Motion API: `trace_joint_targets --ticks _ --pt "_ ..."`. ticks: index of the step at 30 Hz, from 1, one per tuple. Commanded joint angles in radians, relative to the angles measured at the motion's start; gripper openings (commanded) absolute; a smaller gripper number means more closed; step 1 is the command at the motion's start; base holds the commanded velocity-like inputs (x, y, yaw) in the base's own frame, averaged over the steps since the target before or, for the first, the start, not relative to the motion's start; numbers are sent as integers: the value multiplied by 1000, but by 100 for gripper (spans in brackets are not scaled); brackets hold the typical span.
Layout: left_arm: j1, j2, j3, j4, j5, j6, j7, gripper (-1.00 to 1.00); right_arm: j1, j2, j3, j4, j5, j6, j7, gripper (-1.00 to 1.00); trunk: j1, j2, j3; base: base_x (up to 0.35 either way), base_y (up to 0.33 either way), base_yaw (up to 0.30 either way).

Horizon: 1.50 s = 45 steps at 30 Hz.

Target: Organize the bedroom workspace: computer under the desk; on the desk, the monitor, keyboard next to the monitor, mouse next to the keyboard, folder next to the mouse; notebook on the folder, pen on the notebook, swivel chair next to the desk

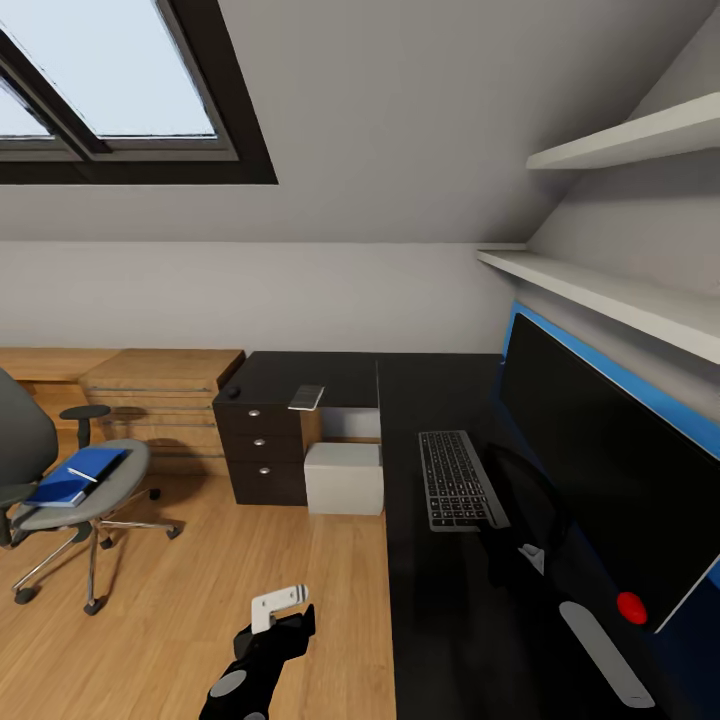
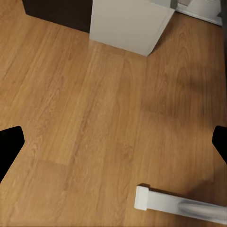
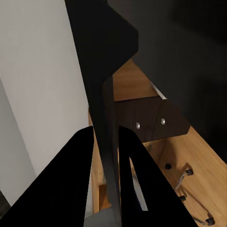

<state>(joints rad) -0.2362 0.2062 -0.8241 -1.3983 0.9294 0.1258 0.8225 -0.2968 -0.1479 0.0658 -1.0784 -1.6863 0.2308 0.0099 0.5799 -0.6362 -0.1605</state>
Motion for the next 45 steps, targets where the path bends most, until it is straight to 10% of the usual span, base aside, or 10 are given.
trace_joint_targets --ticks 1,45 --pt "-2 1 -1 -2 2 5 7 100 -1 -1 2 0 -9 1 4 -100 4 -9 -5 0 0 0" --pt "-2 -1 29 1 1 7 3 100 -1 0 3 -17 -10 5 0 -100 31 -58 -27 0 0 0"
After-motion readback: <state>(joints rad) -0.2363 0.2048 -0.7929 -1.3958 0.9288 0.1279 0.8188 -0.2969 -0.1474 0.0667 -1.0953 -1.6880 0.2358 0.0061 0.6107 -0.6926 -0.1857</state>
